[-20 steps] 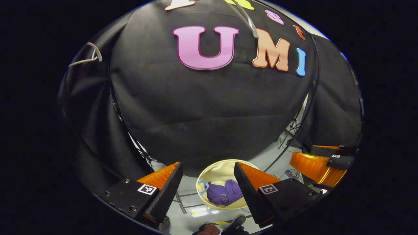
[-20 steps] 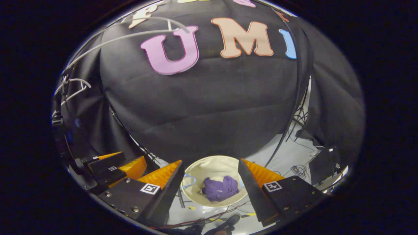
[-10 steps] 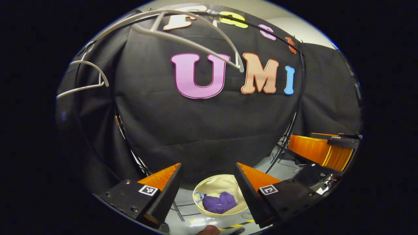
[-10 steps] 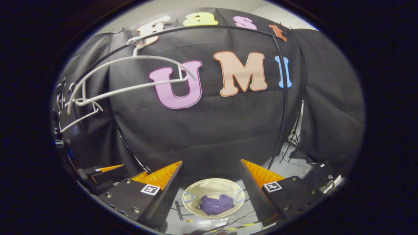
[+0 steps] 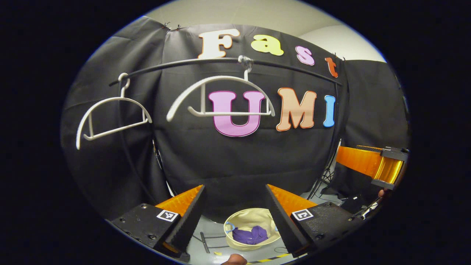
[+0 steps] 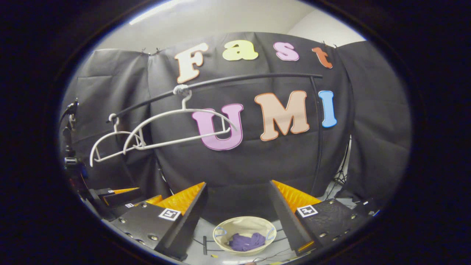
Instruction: Grasp the clothes on the hanger with both hands and then place them into the laundry hamper below.
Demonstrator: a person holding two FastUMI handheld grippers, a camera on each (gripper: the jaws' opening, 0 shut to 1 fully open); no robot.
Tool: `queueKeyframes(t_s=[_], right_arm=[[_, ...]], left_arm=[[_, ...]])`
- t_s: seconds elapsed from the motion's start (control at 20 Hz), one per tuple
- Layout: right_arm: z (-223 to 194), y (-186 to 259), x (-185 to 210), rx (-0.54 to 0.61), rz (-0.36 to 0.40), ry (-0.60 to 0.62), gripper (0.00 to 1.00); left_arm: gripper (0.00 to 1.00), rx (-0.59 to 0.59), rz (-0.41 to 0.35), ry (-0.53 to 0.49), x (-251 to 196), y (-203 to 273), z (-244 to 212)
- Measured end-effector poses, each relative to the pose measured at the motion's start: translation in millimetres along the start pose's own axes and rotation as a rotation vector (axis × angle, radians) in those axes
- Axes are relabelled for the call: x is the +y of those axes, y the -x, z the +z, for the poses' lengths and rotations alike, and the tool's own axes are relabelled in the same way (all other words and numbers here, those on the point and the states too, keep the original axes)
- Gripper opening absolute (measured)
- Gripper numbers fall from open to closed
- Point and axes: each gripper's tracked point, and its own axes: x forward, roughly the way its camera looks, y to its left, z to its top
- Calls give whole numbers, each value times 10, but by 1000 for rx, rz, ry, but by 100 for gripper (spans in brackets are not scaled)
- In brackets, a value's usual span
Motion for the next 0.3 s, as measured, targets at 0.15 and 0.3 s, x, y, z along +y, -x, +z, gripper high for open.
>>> queueKeyframes(t_s=[0.15, 0.3], right_arm=[[-17, 436, -133, -39, 20, 8, 93], [-10, 726, -237, -70, 22, 32, 93]], left_arm=[[95, -29, 25, -5, 31, 371, 130], [96, -95, 17, 7, 13, 677, 295]])
